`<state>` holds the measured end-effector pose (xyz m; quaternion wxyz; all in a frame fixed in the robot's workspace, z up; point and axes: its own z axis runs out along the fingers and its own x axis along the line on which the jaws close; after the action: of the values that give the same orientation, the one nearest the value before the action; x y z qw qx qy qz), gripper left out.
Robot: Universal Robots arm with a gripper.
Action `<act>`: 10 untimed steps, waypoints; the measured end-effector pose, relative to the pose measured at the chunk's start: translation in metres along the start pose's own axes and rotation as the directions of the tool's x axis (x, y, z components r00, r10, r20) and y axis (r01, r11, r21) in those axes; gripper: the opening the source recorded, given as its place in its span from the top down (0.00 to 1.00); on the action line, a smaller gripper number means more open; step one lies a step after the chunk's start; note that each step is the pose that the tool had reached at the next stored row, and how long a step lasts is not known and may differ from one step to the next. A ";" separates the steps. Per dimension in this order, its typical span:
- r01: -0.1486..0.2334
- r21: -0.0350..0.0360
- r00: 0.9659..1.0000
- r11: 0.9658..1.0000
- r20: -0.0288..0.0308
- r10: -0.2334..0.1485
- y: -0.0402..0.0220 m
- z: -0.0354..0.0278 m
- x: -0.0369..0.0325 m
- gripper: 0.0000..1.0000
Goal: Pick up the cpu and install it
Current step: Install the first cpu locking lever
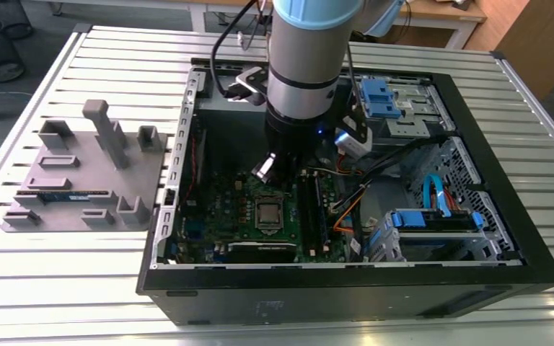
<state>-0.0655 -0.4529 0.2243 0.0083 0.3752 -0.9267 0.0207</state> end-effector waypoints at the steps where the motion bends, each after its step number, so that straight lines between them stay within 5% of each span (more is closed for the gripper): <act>1: -0.006 0.001 1.000 1.000 -0.002 0.006 0.0000 0.0003 0.0000 0.89; 6: -0.036 0.006 0.999 0.999 -0.008 0.036 -0.0002 0.0019 0.0002 0.89; 10: -0.054 0.022 0.998 0.998 -0.021 0.055 -0.0002 0.0027 0.0002 0.89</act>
<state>-0.0656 -0.4533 0.2216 0.0135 0.3495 -0.9362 0.0347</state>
